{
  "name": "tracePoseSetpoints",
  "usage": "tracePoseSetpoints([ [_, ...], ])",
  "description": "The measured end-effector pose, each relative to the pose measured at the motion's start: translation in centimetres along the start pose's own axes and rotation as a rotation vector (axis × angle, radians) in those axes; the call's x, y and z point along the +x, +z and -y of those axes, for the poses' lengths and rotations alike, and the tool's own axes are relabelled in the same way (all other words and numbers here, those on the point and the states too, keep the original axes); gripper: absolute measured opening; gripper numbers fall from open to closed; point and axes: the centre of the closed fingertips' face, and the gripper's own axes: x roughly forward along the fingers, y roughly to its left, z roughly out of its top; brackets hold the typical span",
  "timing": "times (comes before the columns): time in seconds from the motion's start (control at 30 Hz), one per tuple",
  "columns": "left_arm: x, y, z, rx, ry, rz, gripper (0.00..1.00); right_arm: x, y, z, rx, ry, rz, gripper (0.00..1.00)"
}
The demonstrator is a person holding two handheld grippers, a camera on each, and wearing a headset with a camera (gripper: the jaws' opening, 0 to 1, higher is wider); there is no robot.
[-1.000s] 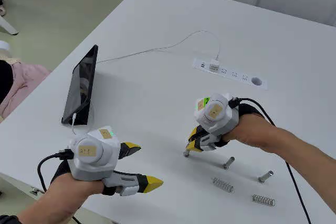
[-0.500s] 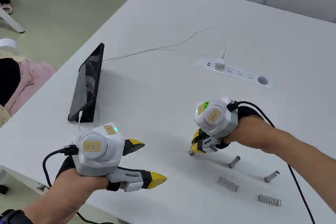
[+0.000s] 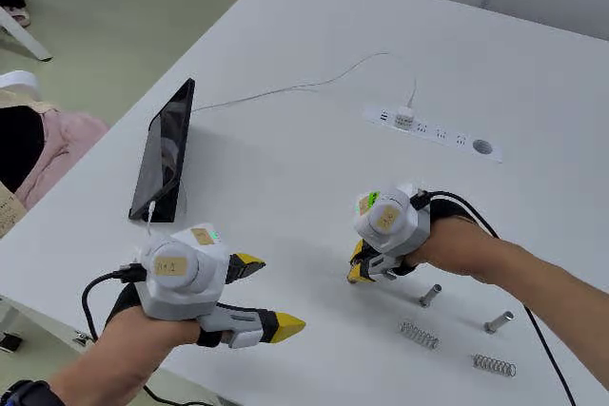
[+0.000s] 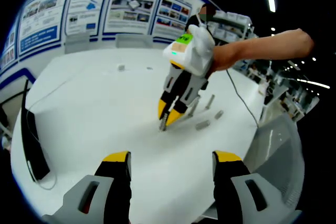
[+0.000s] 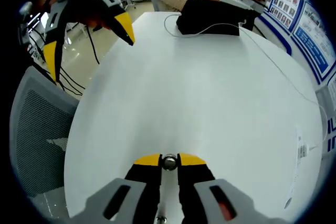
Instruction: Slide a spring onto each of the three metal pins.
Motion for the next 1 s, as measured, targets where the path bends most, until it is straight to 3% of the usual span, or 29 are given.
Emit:
tracePoseSetpoints([
  [0.17,0.0,0.0,0.0,0.002,-0.001,-0.001,0.64,-0.4,0.1,-0.1,0.011,0.002,0.011,0.14],
  [0.43,-0.1,0.3,0.2,0.008,-0.004,-0.002,0.64,-2.2,-0.3,0.1,0.026,-0.030,0.019,0.26],
  [0.73,0.0,0.7,0.5,0.012,-0.007,0.003,0.64,-4.7,-0.3,0.8,0.173,-0.106,0.135,0.36],
  [1.0,-0.2,1.1,0.6,0.003,-0.003,0.013,0.64,-6.0,-0.2,0.0,0.294,-0.152,0.236,0.41],
])
